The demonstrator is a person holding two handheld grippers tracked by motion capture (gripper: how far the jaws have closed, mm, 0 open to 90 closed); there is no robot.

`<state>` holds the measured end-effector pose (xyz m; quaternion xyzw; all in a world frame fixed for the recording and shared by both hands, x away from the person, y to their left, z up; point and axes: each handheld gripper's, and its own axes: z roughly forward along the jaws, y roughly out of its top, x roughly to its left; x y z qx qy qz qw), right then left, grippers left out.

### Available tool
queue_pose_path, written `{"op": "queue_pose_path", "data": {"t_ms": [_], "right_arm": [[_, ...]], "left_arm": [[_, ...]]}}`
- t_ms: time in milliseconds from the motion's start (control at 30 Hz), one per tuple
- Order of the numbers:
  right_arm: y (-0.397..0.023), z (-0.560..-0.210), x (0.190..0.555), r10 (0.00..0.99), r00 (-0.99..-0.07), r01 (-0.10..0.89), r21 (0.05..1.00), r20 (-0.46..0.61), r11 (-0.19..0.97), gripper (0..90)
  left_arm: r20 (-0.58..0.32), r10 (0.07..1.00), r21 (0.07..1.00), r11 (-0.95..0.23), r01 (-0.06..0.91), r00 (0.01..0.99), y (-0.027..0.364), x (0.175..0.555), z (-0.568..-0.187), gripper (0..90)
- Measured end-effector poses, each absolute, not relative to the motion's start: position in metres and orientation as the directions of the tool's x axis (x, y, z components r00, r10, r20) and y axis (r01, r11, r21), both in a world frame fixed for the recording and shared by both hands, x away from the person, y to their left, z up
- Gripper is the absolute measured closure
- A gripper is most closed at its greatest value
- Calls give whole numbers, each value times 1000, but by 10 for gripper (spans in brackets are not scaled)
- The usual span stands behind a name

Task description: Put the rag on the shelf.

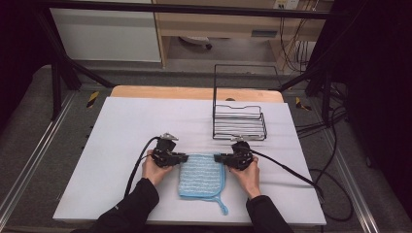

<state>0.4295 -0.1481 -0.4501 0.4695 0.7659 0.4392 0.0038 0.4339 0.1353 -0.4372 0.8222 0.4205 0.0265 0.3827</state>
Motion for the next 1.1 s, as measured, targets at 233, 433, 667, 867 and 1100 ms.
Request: {"op": "queue_pose_path", "data": {"t_ms": [233,433,667,867,1100], "right_arm": [[-149,-437,422,703,-583,682,716,408,150,791],[-152,-422,413,683,-609,642,756,402,128,793],[-153,-407,403,682,-632,595,794,368,122,795],[-155,-396,398,679,-650,557,822,342,118,796],[-156,-382,391,680,-662,512,853,314,105,799]], "left_arm": [[-280,704,696,-320,643,653,143,425,-423,826],[-294,692,723,-291,627,659,145,418,-411,826],[-263,693,761,-278,586,671,143,410,-399,827],[-267,683,789,-250,561,680,146,404,-387,826],[-266,670,818,-223,530,693,148,398,-373,826]]}}
